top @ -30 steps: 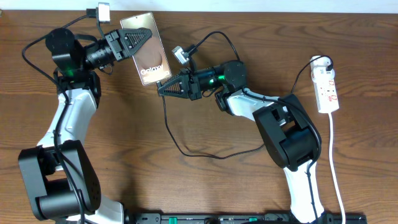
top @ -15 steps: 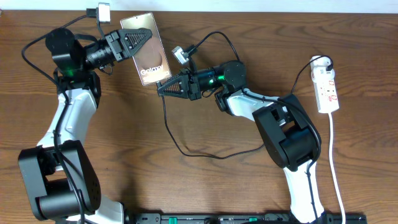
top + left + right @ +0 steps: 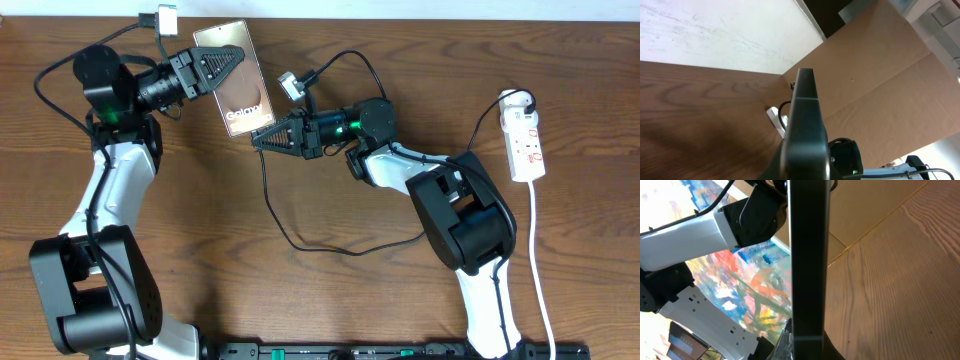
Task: Plug charger to phone and switch on socket
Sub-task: 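Push the plug into the phone's bottom port with the right gripper, then open the right gripper and withdraw it up and to the right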
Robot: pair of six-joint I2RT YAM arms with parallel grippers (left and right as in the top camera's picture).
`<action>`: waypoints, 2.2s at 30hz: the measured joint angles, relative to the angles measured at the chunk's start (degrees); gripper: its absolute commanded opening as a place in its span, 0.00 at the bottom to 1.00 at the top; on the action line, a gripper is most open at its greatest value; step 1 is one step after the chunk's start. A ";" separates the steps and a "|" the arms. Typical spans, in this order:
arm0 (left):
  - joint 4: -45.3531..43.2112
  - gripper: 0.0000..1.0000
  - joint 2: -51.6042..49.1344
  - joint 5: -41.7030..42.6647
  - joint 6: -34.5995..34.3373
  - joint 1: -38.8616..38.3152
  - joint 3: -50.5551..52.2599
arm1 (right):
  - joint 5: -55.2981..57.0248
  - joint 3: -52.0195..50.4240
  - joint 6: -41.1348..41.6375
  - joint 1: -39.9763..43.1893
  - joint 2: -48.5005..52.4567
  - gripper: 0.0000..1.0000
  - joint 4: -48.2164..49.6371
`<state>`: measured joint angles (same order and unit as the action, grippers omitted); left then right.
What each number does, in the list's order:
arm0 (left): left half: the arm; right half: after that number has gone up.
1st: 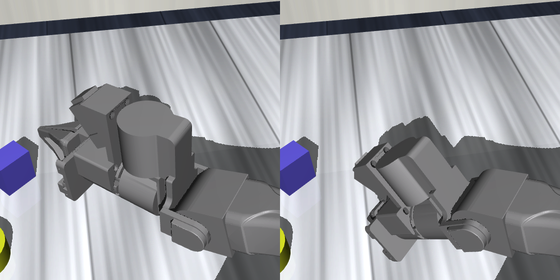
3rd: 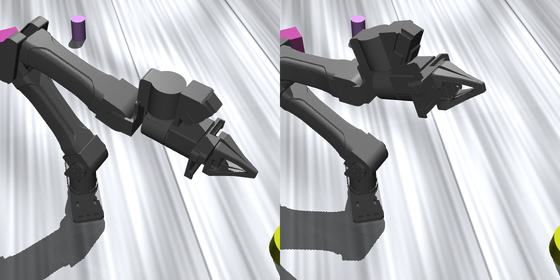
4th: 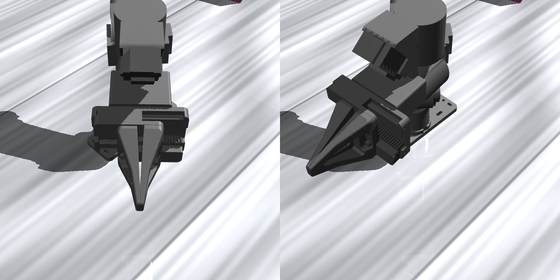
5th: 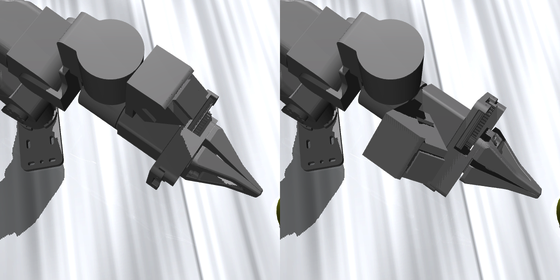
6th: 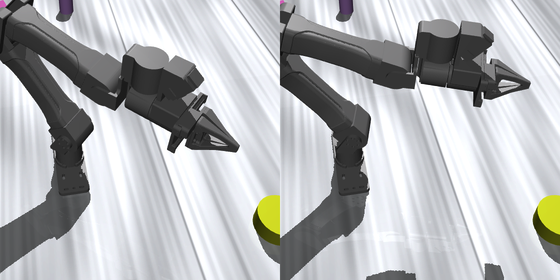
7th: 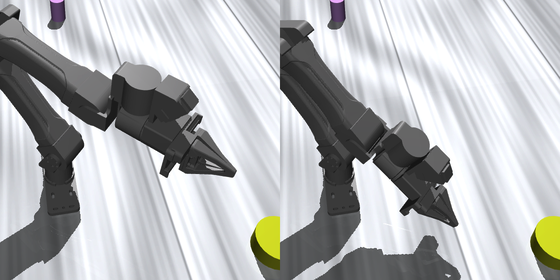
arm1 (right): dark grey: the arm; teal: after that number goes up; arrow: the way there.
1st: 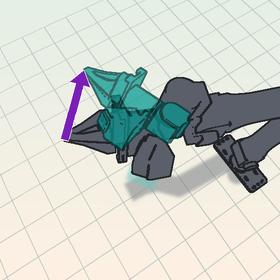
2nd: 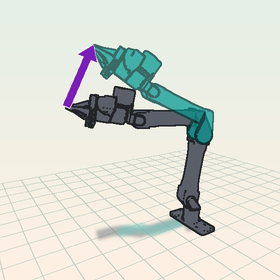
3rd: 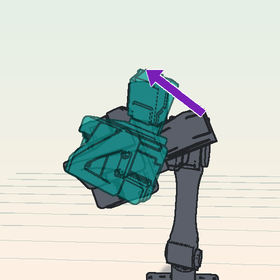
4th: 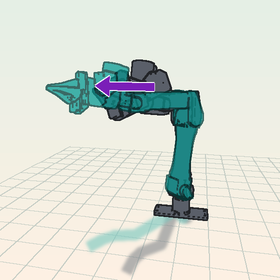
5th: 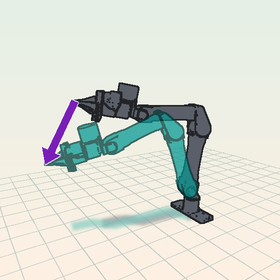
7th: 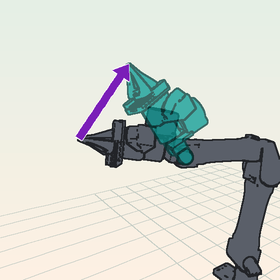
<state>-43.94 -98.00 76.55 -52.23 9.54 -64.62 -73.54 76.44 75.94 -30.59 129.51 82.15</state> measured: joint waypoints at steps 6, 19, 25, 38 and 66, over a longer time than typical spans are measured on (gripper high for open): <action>0.02 0.08 0.00 -0.26 0.20 0.00 0.00 | 0.11 0.00 -0.02 0.00 0.00 0.03 -0.55; 0.50 0.08 -0.04 1.29 1.22 2.21 0.00 | 6.47 0.07 -0.46 0.79 0.00 0.99 -2.58; 3.52 0.07 -0.04 1.05 1.29 7.45 0.00 | 5.90 0.07 -0.72 0.79 0.00 0.99 -2.64; 10.91 0.07 -0.13 3.04 2.62 13.07 0.07 | 5.25 0.13 -12.72 2.14 0.00 0.99 -30.27; 58.47 0.08 -0.22 -10.60 31.15 8.74 1.25 | 61.88 0.37 -47.65 4.72 -33.18 0.99 -105.55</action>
<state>14.52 -98.21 65.95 -21.08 18.28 -63.37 -11.66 76.82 28.29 -25.87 96.33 -23.40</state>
